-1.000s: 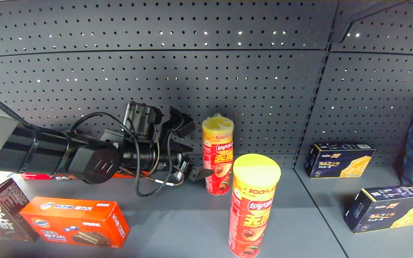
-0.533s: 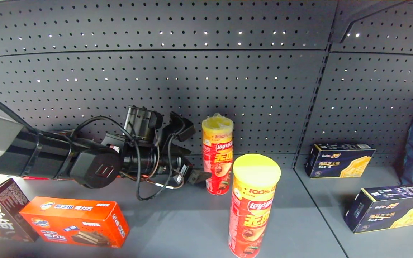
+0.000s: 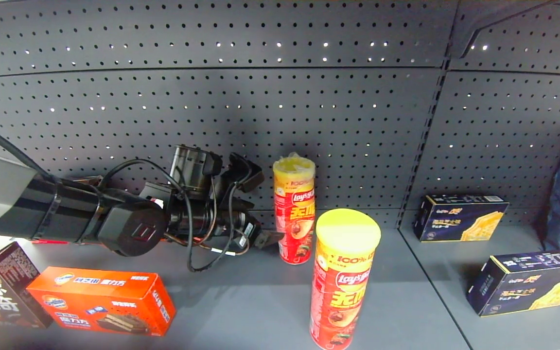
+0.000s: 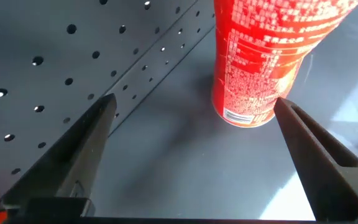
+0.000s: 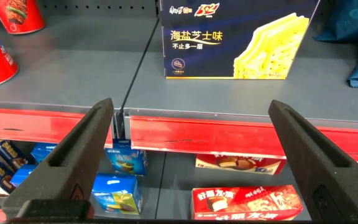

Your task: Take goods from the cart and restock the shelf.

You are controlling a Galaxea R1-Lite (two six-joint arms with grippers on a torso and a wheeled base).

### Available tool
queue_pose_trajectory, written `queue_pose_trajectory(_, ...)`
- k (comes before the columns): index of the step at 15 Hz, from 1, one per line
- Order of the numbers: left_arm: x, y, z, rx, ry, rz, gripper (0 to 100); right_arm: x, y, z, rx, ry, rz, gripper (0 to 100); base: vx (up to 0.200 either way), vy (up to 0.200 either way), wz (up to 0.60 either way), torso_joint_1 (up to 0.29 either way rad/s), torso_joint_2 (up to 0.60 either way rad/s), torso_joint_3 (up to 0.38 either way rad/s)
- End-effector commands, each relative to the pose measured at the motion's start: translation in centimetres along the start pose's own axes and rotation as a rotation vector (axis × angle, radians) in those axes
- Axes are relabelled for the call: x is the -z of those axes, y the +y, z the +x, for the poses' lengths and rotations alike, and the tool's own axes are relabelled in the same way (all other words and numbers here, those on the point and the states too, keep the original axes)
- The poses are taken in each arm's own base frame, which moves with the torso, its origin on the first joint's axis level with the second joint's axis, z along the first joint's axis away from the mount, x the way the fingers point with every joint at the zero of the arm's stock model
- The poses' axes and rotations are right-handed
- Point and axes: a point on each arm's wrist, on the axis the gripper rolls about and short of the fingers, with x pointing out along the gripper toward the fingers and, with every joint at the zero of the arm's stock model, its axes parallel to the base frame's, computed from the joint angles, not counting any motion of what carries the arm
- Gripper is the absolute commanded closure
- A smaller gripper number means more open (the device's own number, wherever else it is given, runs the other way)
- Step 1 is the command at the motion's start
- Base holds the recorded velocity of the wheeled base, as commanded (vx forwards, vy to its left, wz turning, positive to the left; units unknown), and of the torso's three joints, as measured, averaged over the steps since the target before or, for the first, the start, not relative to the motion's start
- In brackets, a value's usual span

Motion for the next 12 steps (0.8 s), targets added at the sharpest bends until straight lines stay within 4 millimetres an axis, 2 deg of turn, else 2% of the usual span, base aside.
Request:
queue_pose_trajectory(1,0.0,0.1,0.0,-0.008,0.001,-0.002,0,0.0,0.0,0.0,-0.001,0.001,0.0,0,0.0,0.0,0.0,0.0,0.0,0.0)
queue_pose_trajectory(9,0.5,0.3,0.1,-0.033,0.019,-0.012,0,0.0,0.0,0.0,-0.001,0.001,0.0,0,0.0,0.0,0.0,0.0,0.0,0.0)
queue_pose_trajectory(12,-0.1,0.4,-1.2,-0.077,-0.001,-0.002,0,0.0,0.0,0.0,-0.001,0.001,0.0,0,0.0,0.0,0.0,0.0,0.0,0.0)
